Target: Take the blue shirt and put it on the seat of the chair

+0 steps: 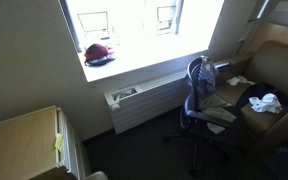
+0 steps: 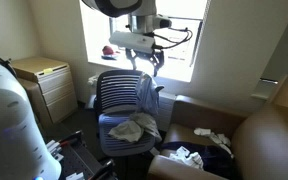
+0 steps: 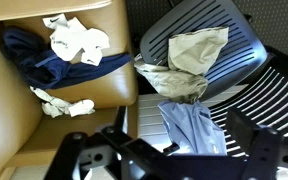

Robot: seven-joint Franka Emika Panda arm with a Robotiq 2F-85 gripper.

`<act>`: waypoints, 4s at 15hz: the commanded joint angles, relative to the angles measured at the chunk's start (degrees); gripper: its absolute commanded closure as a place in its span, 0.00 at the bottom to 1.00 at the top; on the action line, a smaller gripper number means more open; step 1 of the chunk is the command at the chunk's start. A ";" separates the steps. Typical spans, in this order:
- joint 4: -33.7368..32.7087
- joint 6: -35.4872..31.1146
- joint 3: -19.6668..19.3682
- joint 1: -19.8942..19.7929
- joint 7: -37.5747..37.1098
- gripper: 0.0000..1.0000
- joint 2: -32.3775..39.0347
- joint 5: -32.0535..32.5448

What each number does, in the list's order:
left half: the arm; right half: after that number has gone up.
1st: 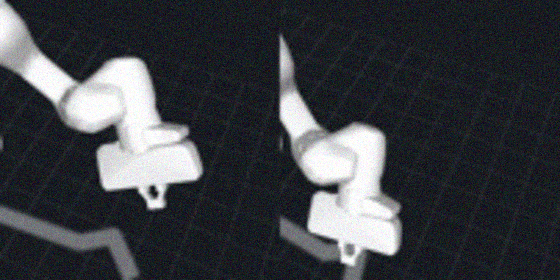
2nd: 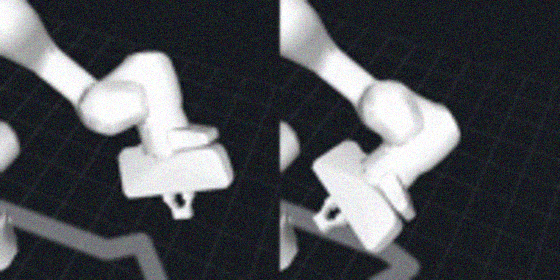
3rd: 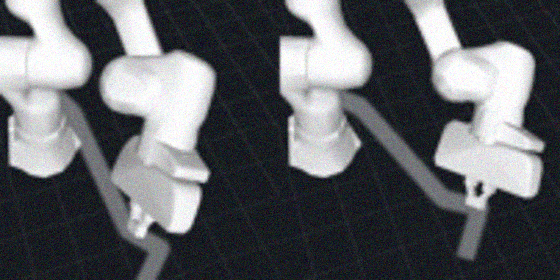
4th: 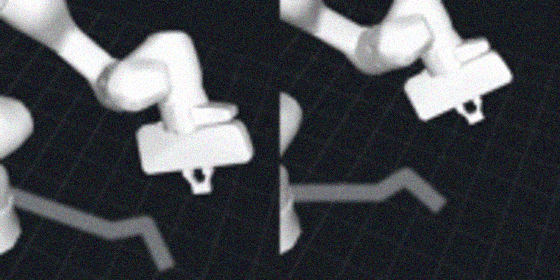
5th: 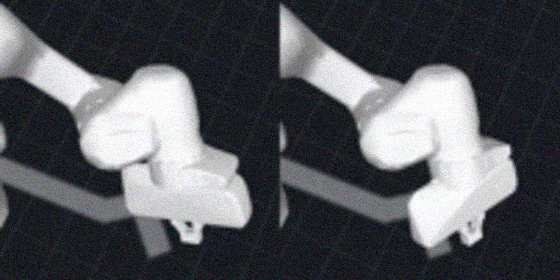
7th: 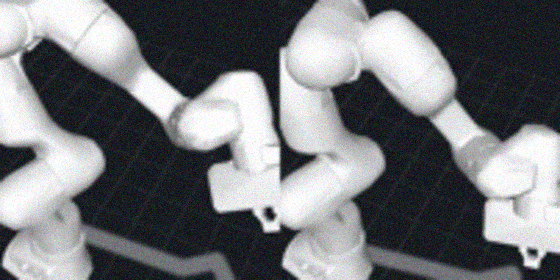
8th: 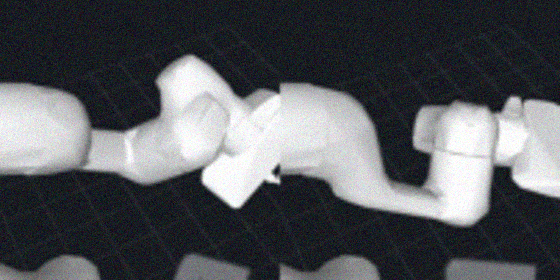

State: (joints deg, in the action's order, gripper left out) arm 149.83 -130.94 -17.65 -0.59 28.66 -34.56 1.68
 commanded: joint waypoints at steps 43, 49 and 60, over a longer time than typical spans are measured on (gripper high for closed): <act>-48.60 -20.86 26.29 -2.09 -3.98 0.00 71.14 -26.72; -48.93 -19.28 24.75 -2.65 -10.23 0.00 73.38 -17.37; -49.73 -38.71 36.22 -0.82 -15.90 0.00 83.68 -17.29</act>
State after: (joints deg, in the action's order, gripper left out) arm 99.98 -169.70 17.65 -0.26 15.04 48.97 -18.68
